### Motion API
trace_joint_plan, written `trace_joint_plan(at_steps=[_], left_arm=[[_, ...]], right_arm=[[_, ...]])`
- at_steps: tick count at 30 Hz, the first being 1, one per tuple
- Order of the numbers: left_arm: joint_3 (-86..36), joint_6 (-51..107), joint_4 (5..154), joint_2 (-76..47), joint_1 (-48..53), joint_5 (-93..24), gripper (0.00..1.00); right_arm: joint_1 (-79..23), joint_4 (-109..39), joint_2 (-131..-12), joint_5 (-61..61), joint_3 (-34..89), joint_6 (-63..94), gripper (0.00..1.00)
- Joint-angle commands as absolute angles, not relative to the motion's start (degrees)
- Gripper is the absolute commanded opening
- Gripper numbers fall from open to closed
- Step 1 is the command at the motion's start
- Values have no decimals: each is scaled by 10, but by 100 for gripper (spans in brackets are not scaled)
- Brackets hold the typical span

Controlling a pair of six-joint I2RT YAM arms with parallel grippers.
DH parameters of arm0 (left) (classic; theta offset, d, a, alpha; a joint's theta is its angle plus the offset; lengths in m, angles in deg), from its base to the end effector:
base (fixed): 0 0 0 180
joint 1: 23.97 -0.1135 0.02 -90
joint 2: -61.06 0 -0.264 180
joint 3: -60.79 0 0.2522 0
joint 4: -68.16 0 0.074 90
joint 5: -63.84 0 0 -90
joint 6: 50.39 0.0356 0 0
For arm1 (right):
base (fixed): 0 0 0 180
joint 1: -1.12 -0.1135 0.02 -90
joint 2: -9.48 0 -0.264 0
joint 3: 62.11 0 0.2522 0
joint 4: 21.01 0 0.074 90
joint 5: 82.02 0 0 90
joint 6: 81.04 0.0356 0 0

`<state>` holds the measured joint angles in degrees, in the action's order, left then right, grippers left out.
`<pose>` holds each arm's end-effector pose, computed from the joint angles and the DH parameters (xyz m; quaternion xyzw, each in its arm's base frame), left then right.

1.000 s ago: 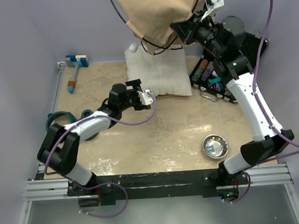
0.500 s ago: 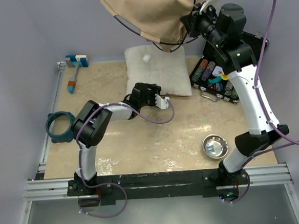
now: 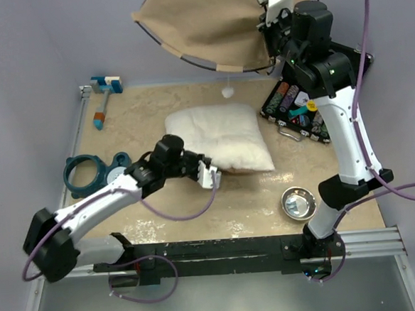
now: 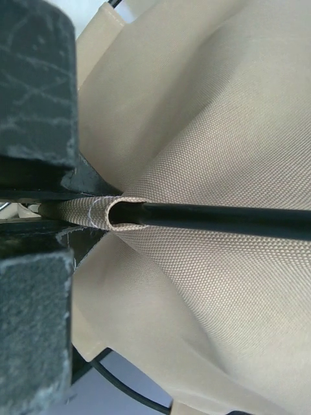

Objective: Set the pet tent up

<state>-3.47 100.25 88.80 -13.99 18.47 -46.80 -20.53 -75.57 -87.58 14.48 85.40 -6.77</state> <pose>0.2064 -0.2058 0.2654 0.7264 0.4651 -0.0782 0.4999 0.3009 0.1151 0.5621 -0.1976 0.7047 -0.0063 0.6814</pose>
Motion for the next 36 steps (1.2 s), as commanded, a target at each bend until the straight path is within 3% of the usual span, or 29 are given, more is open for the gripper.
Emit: trace_joint_plan(at_steps=[1, 8, 13, 14, 16, 17, 20, 26, 29, 34, 36], left_arm=[[4, 930, 1072, -27, 224, -584, 0], [-16, 873, 1168, 47, 237, -665, 0], [-27, 831, 1160, 42, 238, -680, 0], [-29, 827, 1158, 40, 237, -681, 0], [-33, 821, 1154, 38, 237, -679, 0], [-34, 820, 1152, 36, 237, -675, 0], [-33, 818, 1148, 31, 237, -649, 0], [-21, 791, 1131, 30, 234, -622, 0], [-17, 785, 1127, 30, 226, -621, 0], [-18, 802, 1138, 26, 223, -627, 0], [-18, 814, 1146, 26, 223, -632, 0]], right_arm=[[-250, -821, -887, 249, 938, -195, 0], [-366, -965, -915, 356, 971, -173, 0], [-409, -964, -916, 355, 901, -142, 0], [-411, -964, -931, 354, 909, -138, 13], [-417, -963, -966, 350, 947, -136, 62], [-419, -962, -983, 354, 976, -139, 76], [-423, -953, -1027, 337, 1060, -144, 88], [-417, -756, -895, 213, 897, -177, 99], [-400, -687, -835, 116, 840, -182, 99], [-347, -658, -823, 15, 795, -187, 99], [-280, -648, -831, -62, 770, -185, 99]])
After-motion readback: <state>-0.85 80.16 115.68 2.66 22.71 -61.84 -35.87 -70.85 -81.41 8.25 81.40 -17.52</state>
